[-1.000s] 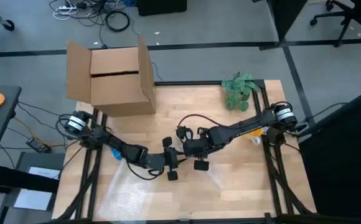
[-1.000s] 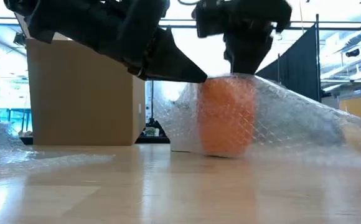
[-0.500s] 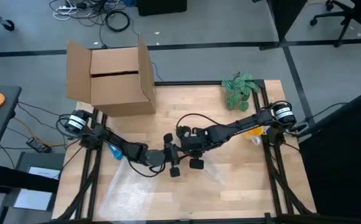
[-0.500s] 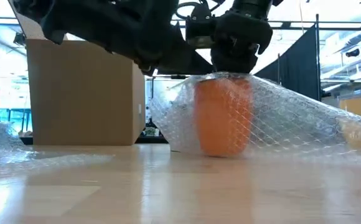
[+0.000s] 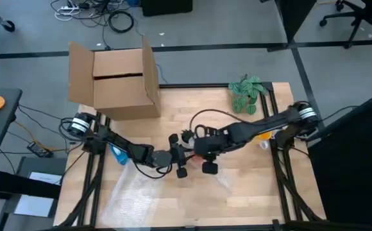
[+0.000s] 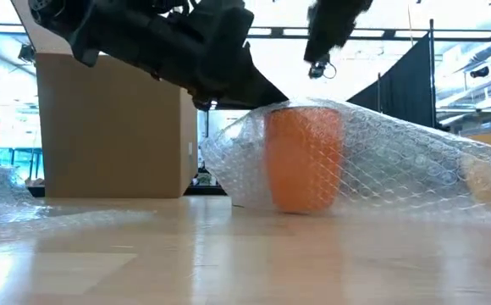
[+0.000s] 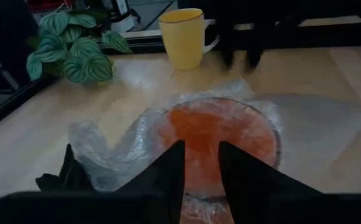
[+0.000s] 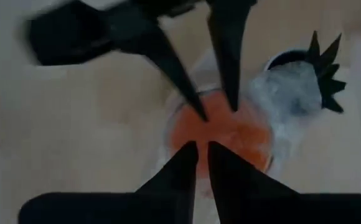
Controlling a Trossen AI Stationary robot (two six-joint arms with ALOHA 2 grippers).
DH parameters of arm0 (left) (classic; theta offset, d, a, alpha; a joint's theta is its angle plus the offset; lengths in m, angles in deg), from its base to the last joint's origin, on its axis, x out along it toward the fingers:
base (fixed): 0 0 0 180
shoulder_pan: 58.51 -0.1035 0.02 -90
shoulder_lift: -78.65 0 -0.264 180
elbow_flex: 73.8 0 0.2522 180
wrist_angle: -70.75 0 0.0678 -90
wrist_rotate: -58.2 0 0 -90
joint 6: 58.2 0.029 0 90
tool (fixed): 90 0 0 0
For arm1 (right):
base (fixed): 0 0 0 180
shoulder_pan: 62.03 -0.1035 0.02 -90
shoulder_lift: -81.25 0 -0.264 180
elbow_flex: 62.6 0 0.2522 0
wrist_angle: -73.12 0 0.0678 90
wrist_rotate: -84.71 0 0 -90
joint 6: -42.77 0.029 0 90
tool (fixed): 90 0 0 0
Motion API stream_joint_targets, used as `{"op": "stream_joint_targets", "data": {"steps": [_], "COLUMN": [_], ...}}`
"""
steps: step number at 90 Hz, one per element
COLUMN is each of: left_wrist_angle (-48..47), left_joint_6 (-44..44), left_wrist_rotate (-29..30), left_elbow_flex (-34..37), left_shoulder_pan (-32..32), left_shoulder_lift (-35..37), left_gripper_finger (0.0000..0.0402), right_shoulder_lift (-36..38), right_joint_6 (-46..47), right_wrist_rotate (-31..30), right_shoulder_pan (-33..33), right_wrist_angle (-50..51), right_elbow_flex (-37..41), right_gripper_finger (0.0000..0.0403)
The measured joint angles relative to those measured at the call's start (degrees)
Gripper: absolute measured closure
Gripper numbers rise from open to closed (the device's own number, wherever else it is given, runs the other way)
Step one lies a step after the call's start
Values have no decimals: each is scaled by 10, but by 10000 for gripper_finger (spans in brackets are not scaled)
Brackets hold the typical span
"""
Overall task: Wrap mug
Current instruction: Wrap the orange mug with the transparent bubble wrap
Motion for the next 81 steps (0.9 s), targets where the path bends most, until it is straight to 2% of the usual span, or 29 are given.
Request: {"op": "stream_joint_targets", "data": {"steps": [10,18,37,52,68,81], "left_wrist_angle": [0,-1,-11,-26,-26,-26], "left_joint_6": [-2,-2,-5,-15,-16,-16], "left_wrist_rotate": [0,0,0,0,0,0], "left_elbow_flex": [0,0,0,0,0,0], "left_shoulder_pan": [0,0,0,0,0,0], "left_shoulder_lift": [0,0,0,0,0,0], "left_gripper_finger": [318,318,318,318,318,318], "right_shoulder_lift": [23,23,-3,-56,-117,-176], "right_joint_6": [52,111,312,433,426,379], "right_wrist_rotate": [-6,-43,-90,-113,-215,-183], "right_shoulder_pan": [-56,-114,-247,-310,-316,-294], "right_wrist_angle": [-3,-3,-34,-58,-50,-49], "right_elbow_flex": [0,1,54,95,118,120], "right_gripper_finger": [383,383,379,340,281,263]}}
